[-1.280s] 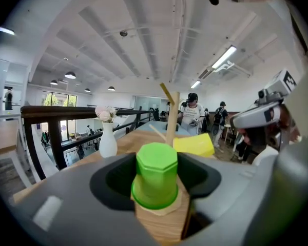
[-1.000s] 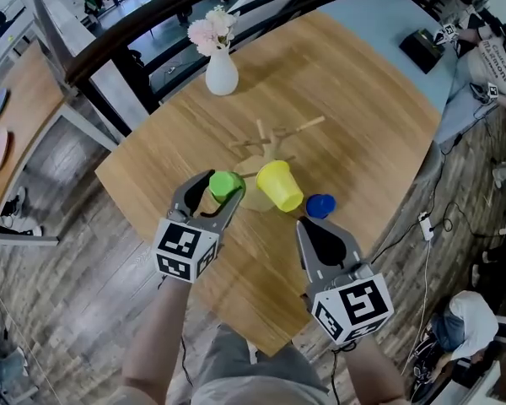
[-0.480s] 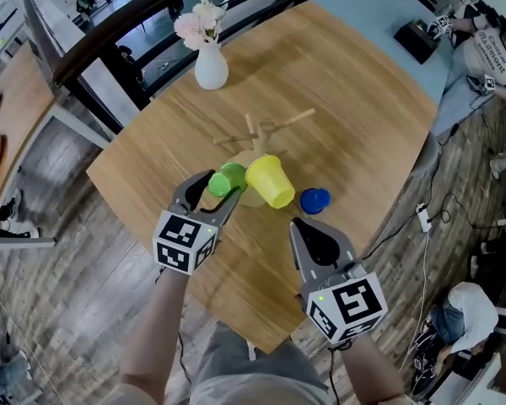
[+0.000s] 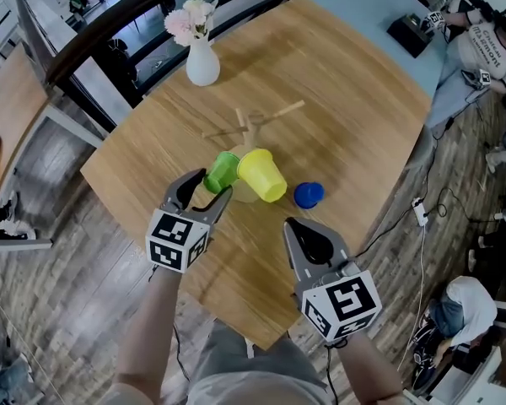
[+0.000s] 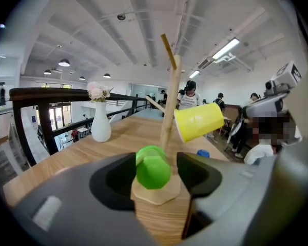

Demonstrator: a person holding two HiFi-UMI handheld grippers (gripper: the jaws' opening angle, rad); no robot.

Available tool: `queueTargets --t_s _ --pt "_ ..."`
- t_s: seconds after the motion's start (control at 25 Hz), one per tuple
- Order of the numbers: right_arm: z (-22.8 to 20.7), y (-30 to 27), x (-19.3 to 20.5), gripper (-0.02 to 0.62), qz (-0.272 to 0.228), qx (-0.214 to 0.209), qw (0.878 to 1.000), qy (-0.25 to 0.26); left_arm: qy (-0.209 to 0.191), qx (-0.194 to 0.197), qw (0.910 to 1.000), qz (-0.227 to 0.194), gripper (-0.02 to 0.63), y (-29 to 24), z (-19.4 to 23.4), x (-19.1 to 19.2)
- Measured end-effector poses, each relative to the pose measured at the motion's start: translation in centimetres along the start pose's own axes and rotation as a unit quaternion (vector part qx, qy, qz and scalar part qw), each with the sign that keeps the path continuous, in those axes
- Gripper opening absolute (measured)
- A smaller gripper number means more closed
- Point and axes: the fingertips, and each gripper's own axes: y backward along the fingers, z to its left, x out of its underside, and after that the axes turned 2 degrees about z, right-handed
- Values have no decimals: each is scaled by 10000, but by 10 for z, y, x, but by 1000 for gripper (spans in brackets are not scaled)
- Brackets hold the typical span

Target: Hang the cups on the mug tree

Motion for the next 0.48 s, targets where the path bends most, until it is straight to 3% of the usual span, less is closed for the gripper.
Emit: queueTargets --t_s 0.16,0.48 --pt "4 8 -3 0 -23 107 9995 291 -44 -29 10000 -29 252 12 -4 -4" --pt "16 32 -22 0 -212 128 9988 413 -146 -67 9997 -199 250 50 -21 -27"
